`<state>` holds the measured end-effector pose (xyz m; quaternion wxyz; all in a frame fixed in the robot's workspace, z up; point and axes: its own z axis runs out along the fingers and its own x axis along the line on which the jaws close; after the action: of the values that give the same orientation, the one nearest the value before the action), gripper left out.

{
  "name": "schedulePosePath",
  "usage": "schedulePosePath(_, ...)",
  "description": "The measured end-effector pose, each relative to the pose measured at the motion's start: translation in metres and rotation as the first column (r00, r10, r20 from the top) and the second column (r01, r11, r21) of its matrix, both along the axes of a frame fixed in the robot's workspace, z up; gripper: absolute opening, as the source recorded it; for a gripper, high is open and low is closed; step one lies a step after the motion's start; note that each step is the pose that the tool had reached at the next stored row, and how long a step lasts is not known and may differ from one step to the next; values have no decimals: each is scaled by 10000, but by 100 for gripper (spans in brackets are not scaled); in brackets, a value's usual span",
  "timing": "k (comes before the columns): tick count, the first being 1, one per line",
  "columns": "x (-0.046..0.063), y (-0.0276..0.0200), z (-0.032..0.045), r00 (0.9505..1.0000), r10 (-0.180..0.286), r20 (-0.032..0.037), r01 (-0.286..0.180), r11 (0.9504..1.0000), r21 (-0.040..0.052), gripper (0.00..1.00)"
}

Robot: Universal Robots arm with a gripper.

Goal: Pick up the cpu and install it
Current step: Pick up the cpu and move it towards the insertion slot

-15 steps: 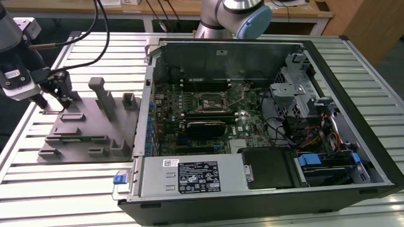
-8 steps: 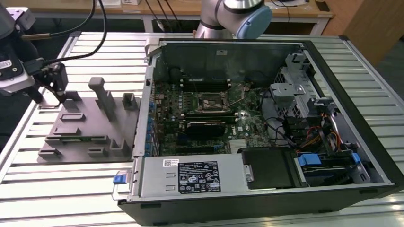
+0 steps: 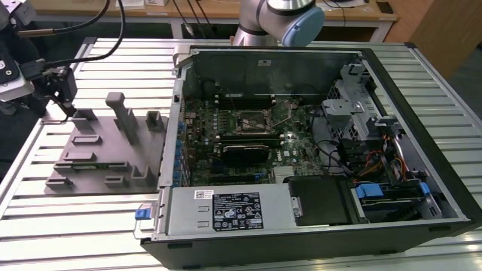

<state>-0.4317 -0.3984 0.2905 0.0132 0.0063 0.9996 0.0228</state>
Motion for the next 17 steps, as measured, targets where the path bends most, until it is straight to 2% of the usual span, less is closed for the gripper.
schedulePosePath(7, 0, 0, 140, 10000, 0, 2, 0, 10000, 0, 54)
schedulePosePath(17, 0, 0, 303, 10000, 0, 4, 0, 10000, 2, 54)
